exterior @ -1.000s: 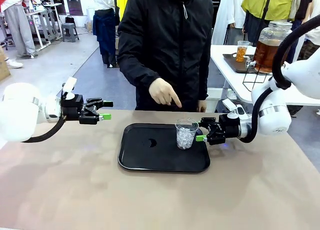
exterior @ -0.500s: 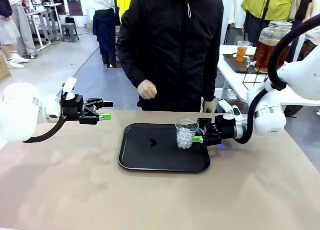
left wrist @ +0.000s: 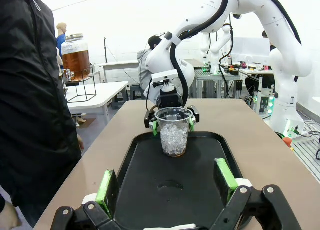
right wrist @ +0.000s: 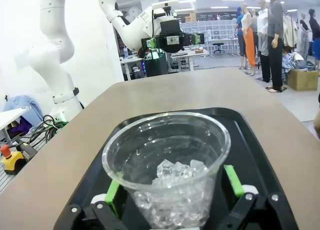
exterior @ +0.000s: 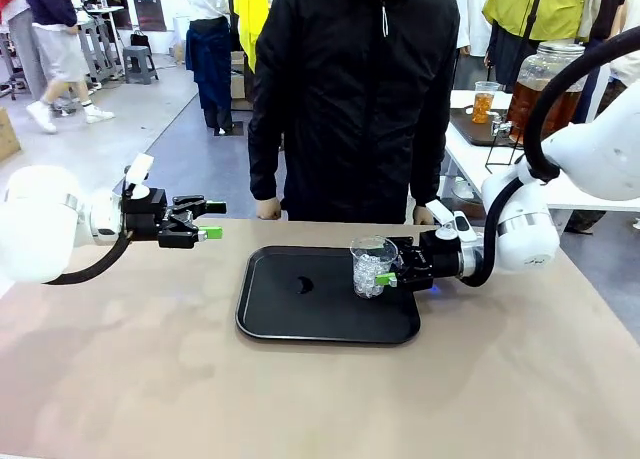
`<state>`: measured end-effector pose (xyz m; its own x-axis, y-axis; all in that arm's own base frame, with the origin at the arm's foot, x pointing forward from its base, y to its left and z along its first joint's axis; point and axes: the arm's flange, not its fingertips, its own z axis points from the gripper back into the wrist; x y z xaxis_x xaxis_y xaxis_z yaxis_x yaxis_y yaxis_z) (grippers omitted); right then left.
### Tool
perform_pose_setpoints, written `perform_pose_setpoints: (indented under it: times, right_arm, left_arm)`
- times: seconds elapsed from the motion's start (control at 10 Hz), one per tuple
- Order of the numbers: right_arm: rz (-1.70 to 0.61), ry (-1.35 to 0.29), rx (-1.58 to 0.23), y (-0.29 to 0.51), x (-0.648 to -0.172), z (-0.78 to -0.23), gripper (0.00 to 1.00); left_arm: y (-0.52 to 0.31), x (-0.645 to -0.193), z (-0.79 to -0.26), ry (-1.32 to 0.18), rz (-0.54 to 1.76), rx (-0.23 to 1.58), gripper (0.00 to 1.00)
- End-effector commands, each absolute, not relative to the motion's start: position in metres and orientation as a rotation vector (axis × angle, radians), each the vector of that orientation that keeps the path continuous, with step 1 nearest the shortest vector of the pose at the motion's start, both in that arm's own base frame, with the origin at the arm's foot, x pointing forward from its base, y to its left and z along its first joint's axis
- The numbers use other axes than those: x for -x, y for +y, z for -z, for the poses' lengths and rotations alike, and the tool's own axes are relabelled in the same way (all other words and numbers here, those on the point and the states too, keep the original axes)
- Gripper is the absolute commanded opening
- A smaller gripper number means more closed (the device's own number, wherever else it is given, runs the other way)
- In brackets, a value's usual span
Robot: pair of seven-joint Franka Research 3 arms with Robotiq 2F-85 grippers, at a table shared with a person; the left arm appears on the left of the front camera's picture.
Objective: Pour the drink into the iced cup.
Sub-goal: Pick up the iced cup indicated by the human and present it to them.
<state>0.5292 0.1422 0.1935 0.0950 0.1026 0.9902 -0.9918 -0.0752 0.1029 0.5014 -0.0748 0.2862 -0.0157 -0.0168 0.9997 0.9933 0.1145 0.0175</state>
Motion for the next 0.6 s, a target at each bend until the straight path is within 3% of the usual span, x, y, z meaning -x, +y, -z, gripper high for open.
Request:
perform_pose_setpoints:
  times: [0.0,0.2,0.4,0.5]
  right_arm:
    - [-1.223,-1.044,-1.221,0.1556,-0.5373,-0.1928,1.0]
    - [-1.222,-1.041,-1.221,0.156,-0.537,-0.193,1.0]
    - [-1.256,-1.012,-1.251,0.1568,-0.5348,-0.1927,0.69]
    - [-1.25,-0.982,-1.27,0.1558,-0.5341,-0.1932,0.69]
  left_arm:
    - [-0.075,-0.501,-0.2874,-1.262,1.146,1.1,1.0]
    - [-0.075,-0.501,-0.2874,-1.262,1.146,1.1,1.0]
    - [-0.075,-0.501,-0.2874,-1.262,1.146,1.1,1.0]
    - [-0.075,-0.501,-0.2874,-1.262,1.146,1.1,1.0]
